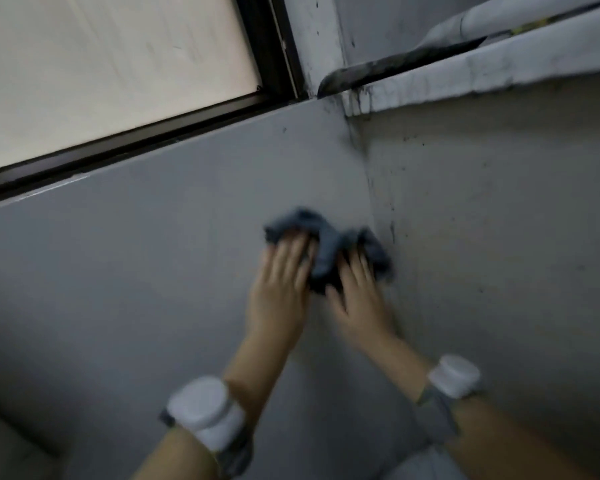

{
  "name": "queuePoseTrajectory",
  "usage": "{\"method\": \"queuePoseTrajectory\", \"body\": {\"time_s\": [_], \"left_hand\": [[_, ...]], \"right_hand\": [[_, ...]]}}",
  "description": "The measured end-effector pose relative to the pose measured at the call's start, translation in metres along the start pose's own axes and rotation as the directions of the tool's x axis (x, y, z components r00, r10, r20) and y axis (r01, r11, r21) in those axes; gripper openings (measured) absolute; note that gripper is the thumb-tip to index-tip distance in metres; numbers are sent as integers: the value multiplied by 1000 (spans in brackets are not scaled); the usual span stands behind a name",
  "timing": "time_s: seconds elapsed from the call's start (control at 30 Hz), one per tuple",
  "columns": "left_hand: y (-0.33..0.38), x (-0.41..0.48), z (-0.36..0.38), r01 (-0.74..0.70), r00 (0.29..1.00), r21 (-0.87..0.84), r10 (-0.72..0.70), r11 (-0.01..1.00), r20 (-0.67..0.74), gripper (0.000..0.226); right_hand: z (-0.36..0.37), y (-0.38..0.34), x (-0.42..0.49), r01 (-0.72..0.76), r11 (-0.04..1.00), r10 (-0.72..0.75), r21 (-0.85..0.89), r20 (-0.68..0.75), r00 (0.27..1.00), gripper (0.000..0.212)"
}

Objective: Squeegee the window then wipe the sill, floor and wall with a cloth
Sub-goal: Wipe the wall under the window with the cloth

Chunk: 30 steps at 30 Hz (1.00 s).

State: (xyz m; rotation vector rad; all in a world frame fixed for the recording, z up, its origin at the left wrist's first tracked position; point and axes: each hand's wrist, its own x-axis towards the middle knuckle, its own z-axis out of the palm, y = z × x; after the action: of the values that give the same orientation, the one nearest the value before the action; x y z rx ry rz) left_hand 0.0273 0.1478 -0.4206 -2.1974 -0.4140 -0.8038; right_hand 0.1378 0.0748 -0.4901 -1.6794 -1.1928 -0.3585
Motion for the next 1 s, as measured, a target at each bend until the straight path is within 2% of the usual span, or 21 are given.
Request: {"method": "queuePoseTrajectory", "body": {"time_s": [0.1,0.17,0.23,0.3,0.37,0.5,0.57,0.63,0.8,0.87,0.9,1.0], "left_hand": [[44,-47,19,-106,951,-24,109,994,289,59],[44,-52,16,-126,925,-43,133,991,355,58],[29,-41,7,-80,966,-36,86,996,245,57],[2,-18,-9,37,996,-35,-35,999,77,53],[-26,3,-26,93,994,-12,-94,996,-51,50],[-45,13,-40,121,992,-19,-122,992,-44,54],[-31,0,-27,113,993,-3,-113,994,-43,52],[-5,-23,-4,60,998,-10,-60,998,-21,50],[68,-114,54,-58,987,-80,70,995,147,53],[101,-166,83,-27,955,-147,69,989,287,50],[106,-180,86,-67,937,-149,114,987,329,48],[140,-242,112,-73,887,-128,123,989,446,47]], "right_hand": [[11,32,-62,-65,992,84,-105,182,980,61],[3,33,-64,-95,988,124,-124,254,959,70],[-10,21,-39,-109,992,121,-62,249,961,76],[-23,-3,0,-90,996,92,-21,159,983,77],[-36,-26,35,-17,999,15,33,64,998,69],[-41,-40,66,120,991,-115,62,-72,991,54],[-25,-22,46,115,993,-112,39,-83,990,54],[-2,9,8,38,999,-36,21,-57,998,55],[57,79,-110,-121,993,121,-9,103,987,52],[84,107,-160,-150,989,149,-7,181,972,49],[85,106,-171,-160,987,156,7,191,969,48],[112,126,-229,-165,986,165,-26,325,931,55]]}}
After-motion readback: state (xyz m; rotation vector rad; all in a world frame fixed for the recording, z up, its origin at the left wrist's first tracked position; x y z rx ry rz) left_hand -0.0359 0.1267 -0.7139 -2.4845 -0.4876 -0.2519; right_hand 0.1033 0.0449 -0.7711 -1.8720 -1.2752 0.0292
